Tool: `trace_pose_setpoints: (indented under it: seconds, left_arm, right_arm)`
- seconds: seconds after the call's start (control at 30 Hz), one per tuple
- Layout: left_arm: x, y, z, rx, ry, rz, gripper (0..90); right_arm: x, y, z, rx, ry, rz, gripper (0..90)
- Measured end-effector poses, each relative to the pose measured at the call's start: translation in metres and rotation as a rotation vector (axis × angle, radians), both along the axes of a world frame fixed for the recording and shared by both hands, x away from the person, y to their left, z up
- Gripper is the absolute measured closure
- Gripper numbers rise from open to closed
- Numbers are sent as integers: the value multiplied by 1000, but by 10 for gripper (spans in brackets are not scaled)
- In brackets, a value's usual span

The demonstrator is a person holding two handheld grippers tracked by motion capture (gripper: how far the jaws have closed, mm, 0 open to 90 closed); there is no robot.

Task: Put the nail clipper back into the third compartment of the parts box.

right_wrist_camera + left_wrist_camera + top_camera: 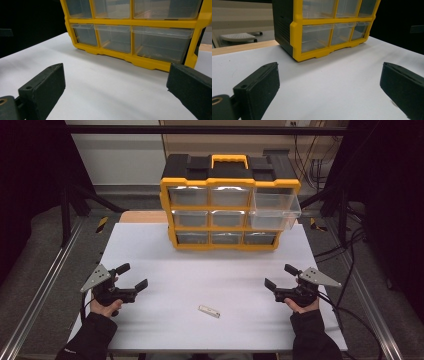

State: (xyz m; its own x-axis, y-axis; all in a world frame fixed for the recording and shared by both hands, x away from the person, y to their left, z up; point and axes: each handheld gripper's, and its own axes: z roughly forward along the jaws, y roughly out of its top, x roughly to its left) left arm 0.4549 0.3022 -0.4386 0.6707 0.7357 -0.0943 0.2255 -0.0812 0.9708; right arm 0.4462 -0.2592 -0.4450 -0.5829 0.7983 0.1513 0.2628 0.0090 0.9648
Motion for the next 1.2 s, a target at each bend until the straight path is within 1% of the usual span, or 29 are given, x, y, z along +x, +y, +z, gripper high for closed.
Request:
trace_pose_setpoints:
  seconds: [0.17,0.23,0.27,0.33,0.4,0.47,0.53,0.6,0.67,0.73,0.77,0.8,0.83,0.87,0.97,1.03,1.1,1.2]
  left_arm:
    - [-1,0,0,1,-2,0,24]
    - [-1,1,-1,-9,-4,4,27]
    - [-1,1,-1,-8,-1,6,28]
    - [-1,1,-1,-5,-1,7,28]
    - [0,1,-2,-1,2,8,28]
    - [0,1,-2,4,5,12,27]
    - [0,1,-2,6,3,14,26]
    - [0,1,-2,4,2,16,27]
    - [0,1,-3,8,5,20,26]
    - [0,1,-3,8,6,21,27]
    - [0,0,-3,15,4,20,26]
    - [0,0,-3,15,4,20,25]
    - [0,0,-3,18,3,20,26]
    - [0,-1,-3,19,3,20,26]
    - [0,-1,-3,18,3,20,25]
    - [0,-1,-3,19,4,19,25]
    - [0,-1,-3,20,4,19,25]
    - [0,-2,-4,26,4,18,24]
  right_arm:
    - [0,-2,2,-5,-5,-1,25]
    - [-1,-1,4,-15,-6,-5,25]
    - [-2,1,8,-27,-8,0,27]
    - [-2,2,9,-31,-8,1,27]
    - [-3,6,13,-51,-21,10,28]
    - [-3,10,16,-60,-24,21,29]
    - [-4,17,19,-86,-25,35,28]
    - [-4,19,20,-91,-25,41,28]
    - [-4,28,22,-103,-18,63,29]
    - [-4,30,23,-107,-14,68,29]
    - [-4,36,24,-122,-8,79,30]
    - [-4,36,24,-122,-8,79,30]
    - [-4,43,25,-133,-1,93,30]
    - [-4,43,25,-133,-1,93,30]
    - [-5,52,27,-148,4,113,31]
    - [-5,62,27,-154,19,139,31]
    - [-5,65,28,-160,26,144,31]
    - [-6,78,29,-177,37,170,32]
